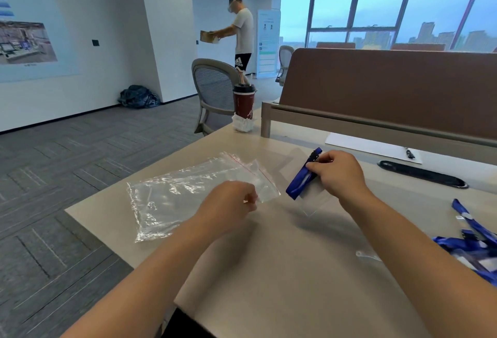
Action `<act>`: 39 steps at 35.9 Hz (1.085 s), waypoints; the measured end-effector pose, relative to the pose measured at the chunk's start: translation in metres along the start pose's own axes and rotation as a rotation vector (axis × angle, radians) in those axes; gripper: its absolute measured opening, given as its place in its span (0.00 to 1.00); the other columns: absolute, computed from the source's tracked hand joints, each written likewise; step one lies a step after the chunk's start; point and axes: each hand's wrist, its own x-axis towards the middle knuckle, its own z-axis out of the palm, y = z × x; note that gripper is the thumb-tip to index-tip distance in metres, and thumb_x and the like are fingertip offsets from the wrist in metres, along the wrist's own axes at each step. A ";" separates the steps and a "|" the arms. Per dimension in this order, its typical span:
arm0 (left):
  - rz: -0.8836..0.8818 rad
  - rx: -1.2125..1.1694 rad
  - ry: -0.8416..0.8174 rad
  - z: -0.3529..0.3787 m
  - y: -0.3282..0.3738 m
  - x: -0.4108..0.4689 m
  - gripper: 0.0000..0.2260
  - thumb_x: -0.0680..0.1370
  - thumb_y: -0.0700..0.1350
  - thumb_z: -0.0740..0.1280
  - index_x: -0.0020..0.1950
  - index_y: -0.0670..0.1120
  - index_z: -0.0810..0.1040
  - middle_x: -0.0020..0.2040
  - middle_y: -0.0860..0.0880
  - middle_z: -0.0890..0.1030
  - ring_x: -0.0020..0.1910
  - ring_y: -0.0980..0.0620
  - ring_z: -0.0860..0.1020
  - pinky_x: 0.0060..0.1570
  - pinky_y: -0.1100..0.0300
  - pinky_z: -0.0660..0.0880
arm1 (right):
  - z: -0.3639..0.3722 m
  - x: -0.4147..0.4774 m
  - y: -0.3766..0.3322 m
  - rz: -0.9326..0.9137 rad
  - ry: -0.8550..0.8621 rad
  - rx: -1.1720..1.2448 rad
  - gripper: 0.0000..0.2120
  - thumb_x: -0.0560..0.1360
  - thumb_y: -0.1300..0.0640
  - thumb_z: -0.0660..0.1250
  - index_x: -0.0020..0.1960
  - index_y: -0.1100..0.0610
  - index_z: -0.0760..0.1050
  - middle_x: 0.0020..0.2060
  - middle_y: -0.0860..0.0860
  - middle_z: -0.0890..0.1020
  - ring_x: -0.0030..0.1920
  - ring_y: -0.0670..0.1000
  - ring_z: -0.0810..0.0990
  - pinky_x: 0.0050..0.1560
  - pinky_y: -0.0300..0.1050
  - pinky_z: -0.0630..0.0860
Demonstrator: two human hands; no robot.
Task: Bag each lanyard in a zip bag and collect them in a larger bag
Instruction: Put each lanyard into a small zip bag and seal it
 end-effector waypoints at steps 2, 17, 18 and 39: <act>0.025 -0.038 -0.053 0.001 0.006 -0.011 0.05 0.77 0.43 0.71 0.52 0.46 0.83 0.49 0.52 0.83 0.47 0.53 0.81 0.52 0.59 0.78 | -0.008 -0.006 0.001 0.015 0.010 0.028 0.03 0.76 0.57 0.71 0.48 0.55 0.79 0.42 0.51 0.80 0.42 0.50 0.77 0.43 0.46 0.73; -0.039 -0.151 -0.124 0.014 0.047 -0.050 0.11 0.79 0.53 0.67 0.45 0.47 0.80 0.41 0.50 0.81 0.40 0.52 0.77 0.43 0.56 0.73 | -0.042 -0.059 0.035 0.094 0.033 0.038 0.06 0.74 0.57 0.73 0.40 0.53 0.78 0.39 0.50 0.81 0.39 0.50 0.78 0.46 0.50 0.78; -0.063 -0.139 -0.095 0.015 0.052 -0.046 0.10 0.80 0.52 0.67 0.45 0.47 0.79 0.41 0.50 0.80 0.39 0.53 0.77 0.40 0.57 0.72 | -0.043 -0.059 0.037 0.102 0.035 0.034 0.06 0.74 0.57 0.73 0.39 0.52 0.78 0.39 0.50 0.81 0.40 0.51 0.78 0.48 0.52 0.79; -0.314 -0.259 -0.140 0.043 0.082 0.000 0.09 0.77 0.41 0.69 0.42 0.35 0.81 0.36 0.38 0.84 0.34 0.40 0.84 0.40 0.48 0.83 | -0.030 -0.054 0.040 0.158 -0.041 -0.033 0.05 0.73 0.59 0.73 0.43 0.61 0.81 0.42 0.58 0.84 0.37 0.52 0.77 0.40 0.46 0.74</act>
